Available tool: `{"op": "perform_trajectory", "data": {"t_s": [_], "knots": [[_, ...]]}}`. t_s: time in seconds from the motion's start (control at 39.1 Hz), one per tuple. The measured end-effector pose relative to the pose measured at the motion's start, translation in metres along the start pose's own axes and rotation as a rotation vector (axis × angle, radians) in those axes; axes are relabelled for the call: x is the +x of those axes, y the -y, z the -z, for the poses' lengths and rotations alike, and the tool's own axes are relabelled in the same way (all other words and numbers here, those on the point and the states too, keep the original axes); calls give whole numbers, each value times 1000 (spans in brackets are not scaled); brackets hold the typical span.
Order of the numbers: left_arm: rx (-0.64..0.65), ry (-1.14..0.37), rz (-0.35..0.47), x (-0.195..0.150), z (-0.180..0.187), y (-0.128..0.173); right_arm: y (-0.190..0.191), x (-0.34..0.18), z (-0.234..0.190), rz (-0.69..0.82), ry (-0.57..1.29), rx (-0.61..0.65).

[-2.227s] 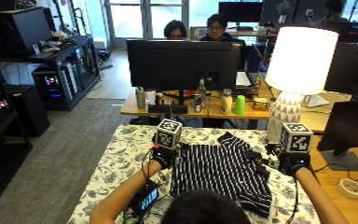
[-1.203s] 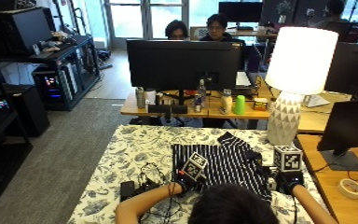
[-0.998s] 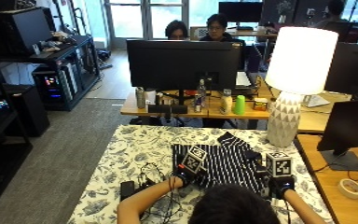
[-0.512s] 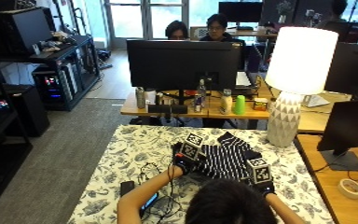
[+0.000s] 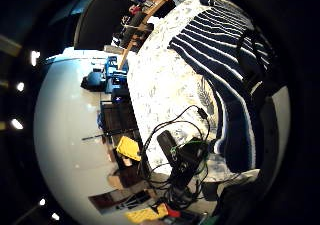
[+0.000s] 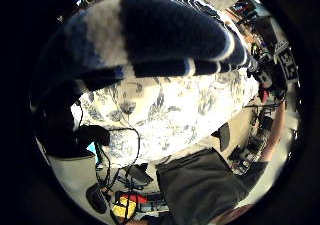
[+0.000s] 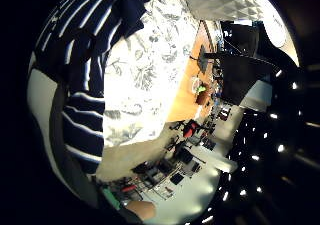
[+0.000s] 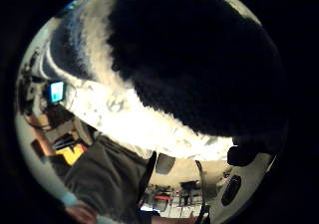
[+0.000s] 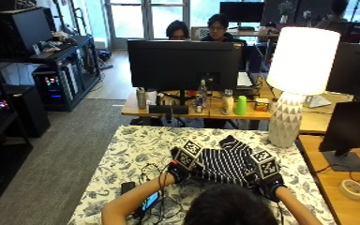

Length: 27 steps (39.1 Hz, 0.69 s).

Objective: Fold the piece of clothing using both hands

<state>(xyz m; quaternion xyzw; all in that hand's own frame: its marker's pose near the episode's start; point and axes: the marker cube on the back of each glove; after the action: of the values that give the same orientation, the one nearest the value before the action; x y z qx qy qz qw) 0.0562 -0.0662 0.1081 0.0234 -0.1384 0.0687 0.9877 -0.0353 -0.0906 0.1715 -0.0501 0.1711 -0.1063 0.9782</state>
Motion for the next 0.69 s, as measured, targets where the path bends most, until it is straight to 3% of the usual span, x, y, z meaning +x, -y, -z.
{"op": "perform_trajectory", "data": {"t_s": [0.2,0.38,0.51,0.69], "knots": [[-91,-17,-100,8,16,-73,-59,-15,22,88,-33,-43],[-179,-128,-206,4,41,-112,-99,-23,53,135,-49,-172],[-203,-211,-185,-17,47,-86,-89,-11,81,95,-53,-228],[-225,-246,-69,-35,45,-16,-24,12,111,-135,-160,-290]]}}
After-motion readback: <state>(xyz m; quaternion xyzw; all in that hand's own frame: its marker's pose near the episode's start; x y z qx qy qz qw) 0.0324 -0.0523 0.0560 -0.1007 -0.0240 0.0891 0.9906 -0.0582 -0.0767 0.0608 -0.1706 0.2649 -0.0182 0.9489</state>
